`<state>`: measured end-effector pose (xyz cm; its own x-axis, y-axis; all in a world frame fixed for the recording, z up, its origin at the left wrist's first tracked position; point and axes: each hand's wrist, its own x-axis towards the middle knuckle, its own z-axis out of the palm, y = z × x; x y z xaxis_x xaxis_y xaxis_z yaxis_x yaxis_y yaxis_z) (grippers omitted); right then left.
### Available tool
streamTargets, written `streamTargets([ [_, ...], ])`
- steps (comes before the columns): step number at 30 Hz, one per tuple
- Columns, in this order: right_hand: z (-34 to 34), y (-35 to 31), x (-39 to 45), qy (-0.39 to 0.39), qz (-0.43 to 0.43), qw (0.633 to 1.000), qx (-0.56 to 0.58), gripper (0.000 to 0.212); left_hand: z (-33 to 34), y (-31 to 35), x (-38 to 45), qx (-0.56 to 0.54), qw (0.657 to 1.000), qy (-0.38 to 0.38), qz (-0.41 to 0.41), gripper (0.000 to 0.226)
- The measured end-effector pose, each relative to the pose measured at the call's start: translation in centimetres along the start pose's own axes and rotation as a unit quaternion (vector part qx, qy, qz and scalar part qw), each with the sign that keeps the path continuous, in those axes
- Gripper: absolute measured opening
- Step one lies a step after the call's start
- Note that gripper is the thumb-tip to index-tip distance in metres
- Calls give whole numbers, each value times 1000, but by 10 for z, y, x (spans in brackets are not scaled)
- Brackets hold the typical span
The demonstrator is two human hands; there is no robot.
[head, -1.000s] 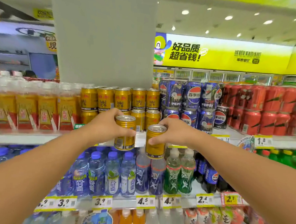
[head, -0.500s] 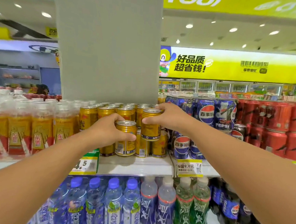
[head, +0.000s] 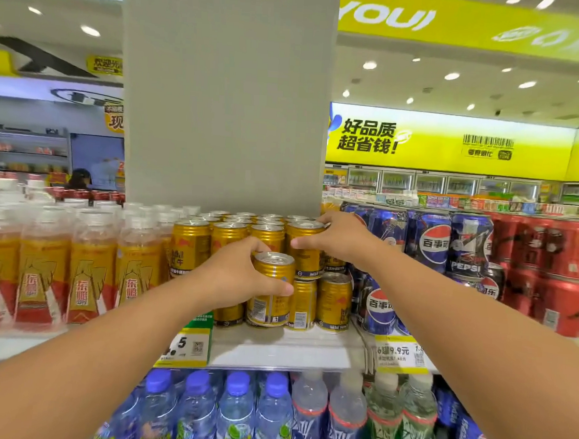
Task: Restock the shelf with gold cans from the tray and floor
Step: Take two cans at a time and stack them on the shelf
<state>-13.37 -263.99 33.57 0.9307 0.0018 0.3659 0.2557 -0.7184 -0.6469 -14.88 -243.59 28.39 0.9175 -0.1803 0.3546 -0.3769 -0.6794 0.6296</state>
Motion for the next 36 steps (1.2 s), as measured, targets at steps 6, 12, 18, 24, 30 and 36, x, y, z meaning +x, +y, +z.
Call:
streamTargets([
  [6,9,-2,3,-7,7,1000,-22,75,-3,-6,3,-1,1000,-8,-6,77],
  [12,15,4,2,-15,12,1000,2,49,0,-10,4,-5,1000,-11,-4,83],
  [18,17,6,-5,-17,1,1000,18,61,4,-15,7,-1,1000,-23,-6,86],
  [24,7,19,-30,-25,49,998,17,84,5,-14,3,-1,1000,-30,-7,83],
  [30,16,29,-61,-60,61,996,-14,89,7,-5,-5,-12,1000,-22,-14,78],
  [36,49,21,-82,-144,33,987,59,52,13,1,-17,-28,999,-19,6,68],
])
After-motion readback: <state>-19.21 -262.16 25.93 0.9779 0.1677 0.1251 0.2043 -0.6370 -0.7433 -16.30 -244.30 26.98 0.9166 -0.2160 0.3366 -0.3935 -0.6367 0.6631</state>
